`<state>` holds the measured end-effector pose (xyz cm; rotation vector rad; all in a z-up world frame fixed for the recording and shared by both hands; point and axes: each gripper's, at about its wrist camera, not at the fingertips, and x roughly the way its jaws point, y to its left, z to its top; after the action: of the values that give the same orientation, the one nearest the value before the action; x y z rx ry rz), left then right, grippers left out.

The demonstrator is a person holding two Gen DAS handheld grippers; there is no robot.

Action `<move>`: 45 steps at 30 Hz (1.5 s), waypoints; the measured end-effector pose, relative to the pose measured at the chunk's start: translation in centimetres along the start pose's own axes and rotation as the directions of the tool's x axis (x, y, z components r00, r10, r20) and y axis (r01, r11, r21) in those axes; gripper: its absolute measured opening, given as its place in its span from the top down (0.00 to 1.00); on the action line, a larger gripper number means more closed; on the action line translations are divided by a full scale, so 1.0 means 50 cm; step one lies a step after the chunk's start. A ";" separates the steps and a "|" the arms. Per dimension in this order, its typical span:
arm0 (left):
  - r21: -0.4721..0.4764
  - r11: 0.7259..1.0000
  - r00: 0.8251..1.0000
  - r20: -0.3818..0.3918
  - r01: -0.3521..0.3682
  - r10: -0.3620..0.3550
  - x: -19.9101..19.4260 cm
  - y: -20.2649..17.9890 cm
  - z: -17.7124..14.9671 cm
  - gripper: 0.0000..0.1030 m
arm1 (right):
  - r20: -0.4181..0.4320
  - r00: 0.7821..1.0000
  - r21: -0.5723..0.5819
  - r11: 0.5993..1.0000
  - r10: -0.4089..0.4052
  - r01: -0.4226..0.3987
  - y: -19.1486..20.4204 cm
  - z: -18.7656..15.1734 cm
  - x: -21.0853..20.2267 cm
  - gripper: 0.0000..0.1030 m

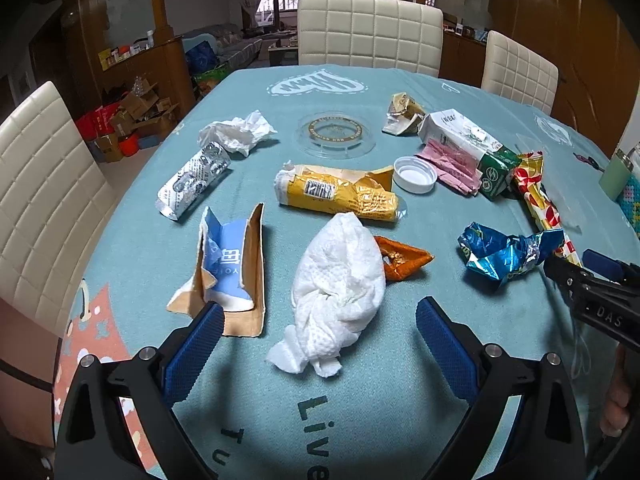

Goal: Collect trash
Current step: 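Grasp the red-gold striped wrapper with the right tool while the left tool grasps the white tissue, then carry the tissue to the clear bin and release it with the left tool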

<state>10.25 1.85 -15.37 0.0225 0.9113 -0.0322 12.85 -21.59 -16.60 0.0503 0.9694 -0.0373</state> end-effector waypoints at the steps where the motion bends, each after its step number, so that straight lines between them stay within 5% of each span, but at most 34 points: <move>1: -0.001 1.000 1.000 -0.007 0.002 -0.002 0.003 0.000 0.000 0.13 | -0.014 1.000 0.007 1.000 0.010 -0.010 -0.003 0.001 0.007 0.36; 2: -0.002 1.000 1.000 -0.018 0.003 -0.003 0.006 0.000 -0.001 0.17 | -0.008 1.000 0.007 1.000 0.006 -0.005 -0.003 -0.001 0.008 0.39; 4: -0.008 1.000 0.999 -0.030 0.009 -0.009 0.011 0.005 -0.001 0.20 | 0.015 1.000 -0.002 1.000 -0.009 0.009 0.000 -0.004 0.006 0.67; 7: -0.015 1.000 0.999 -0.032 0.013 -0.013 0.012 0.008 -0.002 0.23 | 0.048 0.999 0.014 1.000 0.007 -0.007 -0.002 -0.007 -0.002 0.77; 9: -0.019 1.000 0.999 -0.031 0.010 -0.010 0.011 0.010 -0.002 0.29 | 0.068 0.998 0.010 1.000 0.006 -0.006 0.000 -0.008 -0.009 0.80; 14: -0.019 1.000 0.999 -0.030 0.017 -0.017 0.011 0.013 0.003 0.72 | 0.124 0.992 -0.019 1.000 -0.002 0.004 0.015 -0.008 -0.033 0.80; 17: -0.035 0.999 0.999 -0.031 0.038 -0.039 0.008 0.018 0.007 0.75 | 0.141 0.990 -0.027 1.000 0.001 0.003 0.020 -0.008 -0.043 0.80; 28: -0.033 0.992 0.993 0.016 0.121 -0.120 -0.038 0.034 0.002 0.74 | 0.174 0.985 -0.052 0.999 0.011 -0.002 0.043 -0.014 -0.081 0.80; 41: -0.052 0.992 0.993 -0.020 0.118 -0.119 -0.030 0.037 -0.018 0.70 | 0.202 0.979 -0.069 0.998 0.024 -0.010 0.055 -0.026 -0.118 0.80; 42: -0.047 0.992 0.993 -0.016 0.115 -0.116 -0.034 0.036 -0.019 0.64 | 0.204 0.979 -0.072 0.997 0.025 -0.011 0.056 -0.027 -0.120 0.80; 44: -0.041 0.994 0.995 -0.004 0.100 -0.100 -0.042 0.035 -0.022 0.35 | 0.209 0.978 -0.078 0.997 0.027 -0.011 0.058 -0.027 -0.122 0.80; 45: -0.039 0.995 0.996 0.009 0.092 -0.091 -0.046 0.035 -0.024 0.34 | 0.209 0.977 -0.080 0.997 0.031 -0.014 0.059 -0.028 -0.123 0.80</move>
<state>7.96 3.70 -14.25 -0.0560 0.9050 -0.0995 8.40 -18.49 -12.25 -0.0148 0.7575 0.0159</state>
